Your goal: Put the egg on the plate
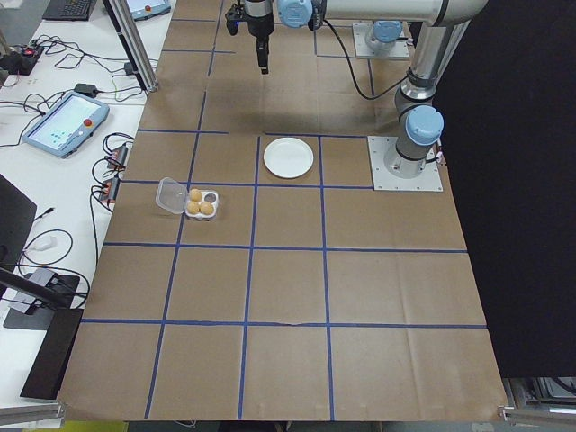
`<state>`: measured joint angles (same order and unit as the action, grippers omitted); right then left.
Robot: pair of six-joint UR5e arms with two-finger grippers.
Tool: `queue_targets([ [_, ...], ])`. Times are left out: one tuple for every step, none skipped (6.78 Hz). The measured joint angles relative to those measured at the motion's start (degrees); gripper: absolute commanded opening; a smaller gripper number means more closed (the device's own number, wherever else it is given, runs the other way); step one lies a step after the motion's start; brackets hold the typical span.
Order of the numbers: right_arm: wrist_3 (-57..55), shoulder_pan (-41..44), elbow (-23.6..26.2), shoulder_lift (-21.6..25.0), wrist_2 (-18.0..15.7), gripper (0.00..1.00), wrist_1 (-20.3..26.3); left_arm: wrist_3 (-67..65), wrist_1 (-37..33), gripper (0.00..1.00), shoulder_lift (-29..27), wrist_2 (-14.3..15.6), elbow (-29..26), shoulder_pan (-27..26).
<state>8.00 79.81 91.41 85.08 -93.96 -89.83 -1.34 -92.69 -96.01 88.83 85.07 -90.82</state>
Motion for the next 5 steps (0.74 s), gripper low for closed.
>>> queue_targets([
  [0.0, 0.0, 0.0, 0.0, 0.0, 1.0, 0.0, 0.2, 0.0, 0.99, 0.1, 0.0, 0.0, 0.2],
  [0.0, 0.0, 0.0, 0.0, 0.0, 1.0, 0.0, 2.3, 0.0, 0.99, 0.2, 0.1, 0.0, 0.8],
  [0.0, 0.0, 0.0, 0.0, 0.0, 1.0, 0.0, 6.2, 0.0, 0.99, 0.2, 1.1, 0.0, 2.4],
  [0.0, 0.0, 0.0, 0.0, 0.0, 1.0, 0.0, 10.6, 0.1, 0.99, 0.0, 3.0, 0.0, 5.6],
  [0.0, 0.0, 0.0, 0.0, 0.0, 1.0, 0.0, 14.7, 0.2, 0.99, -0.6, 4.0, 0.0, 9.9],
])
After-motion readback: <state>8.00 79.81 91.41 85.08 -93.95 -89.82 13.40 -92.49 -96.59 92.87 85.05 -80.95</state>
